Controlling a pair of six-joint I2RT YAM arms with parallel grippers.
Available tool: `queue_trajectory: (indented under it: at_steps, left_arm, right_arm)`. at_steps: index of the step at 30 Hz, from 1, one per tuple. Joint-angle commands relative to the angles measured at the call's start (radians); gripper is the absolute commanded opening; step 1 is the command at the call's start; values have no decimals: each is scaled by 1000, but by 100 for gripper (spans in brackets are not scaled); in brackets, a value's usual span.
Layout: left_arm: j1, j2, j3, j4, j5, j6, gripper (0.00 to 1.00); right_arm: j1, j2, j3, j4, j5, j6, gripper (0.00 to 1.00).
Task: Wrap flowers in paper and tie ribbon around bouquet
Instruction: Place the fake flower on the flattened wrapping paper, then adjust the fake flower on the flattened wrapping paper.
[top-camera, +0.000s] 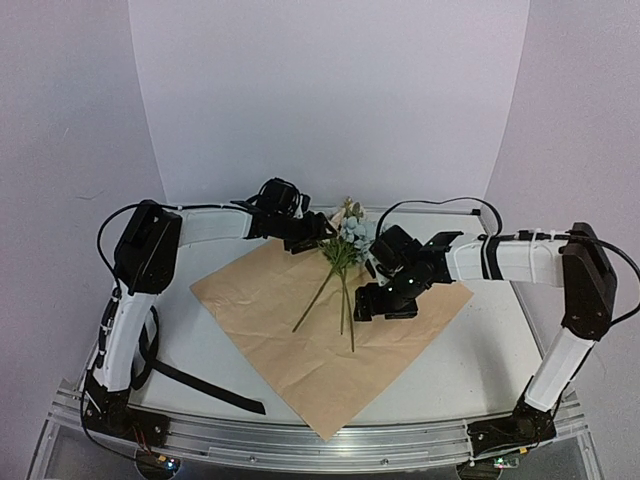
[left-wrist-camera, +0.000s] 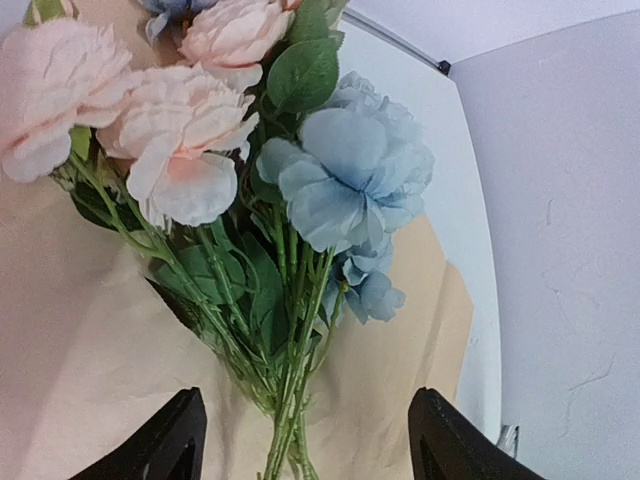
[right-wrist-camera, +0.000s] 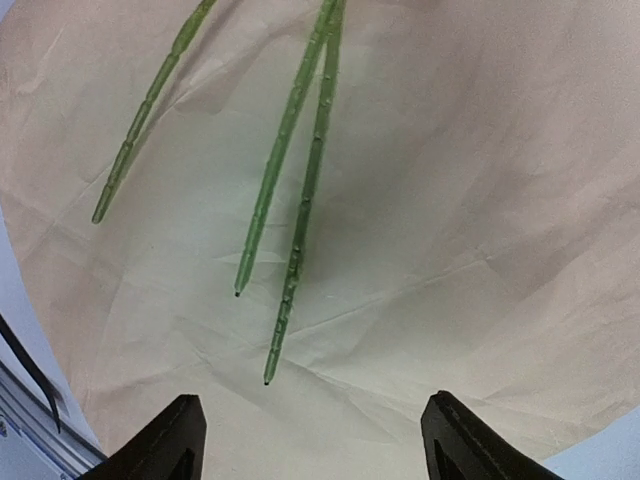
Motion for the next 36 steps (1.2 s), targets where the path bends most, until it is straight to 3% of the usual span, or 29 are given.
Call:
queue_trajectory:
  at_steps: [1, 3, 5, 12, 16, 25, 32, 36]
  left_arm:
    - [-3, -149, -36, 32, -36, 41, 77]
    - [5, -213, -96, 7, -75, 38, 77]
    - [27, -273, -188, -40, -96, 5, 69]
    - [66, -485, -660, 71, -12, -67, 45]
    - [69, -548, -809, 120, 32, -74, 35]
    - [59, -527, -966, 74, -13, -74, 26]
    - [56, -533, -1033, 47, -15, -76, 20]
    - [50, -558, -1065, 40, -7, -77, 20]
  right_arm:
    - [-16, -28, 93, -112, 4, 1, 84]
    - [-17, 19, 159, -150, 34, 24, 89]
    - [-18, 75, 229, -185, 56, 61, 92]
    - [-17, 322, 530, -276, 151, 112, 98]
    - [-19, 456, 678, -296, 213, 101, 98]
    - [-35, 678, 955, -349, 253, 100, 98]
    - [-42, 754, 1014, -398, 238, 102, 98]
    - [-42, 766, 1015, -419, 208, 109, 89]
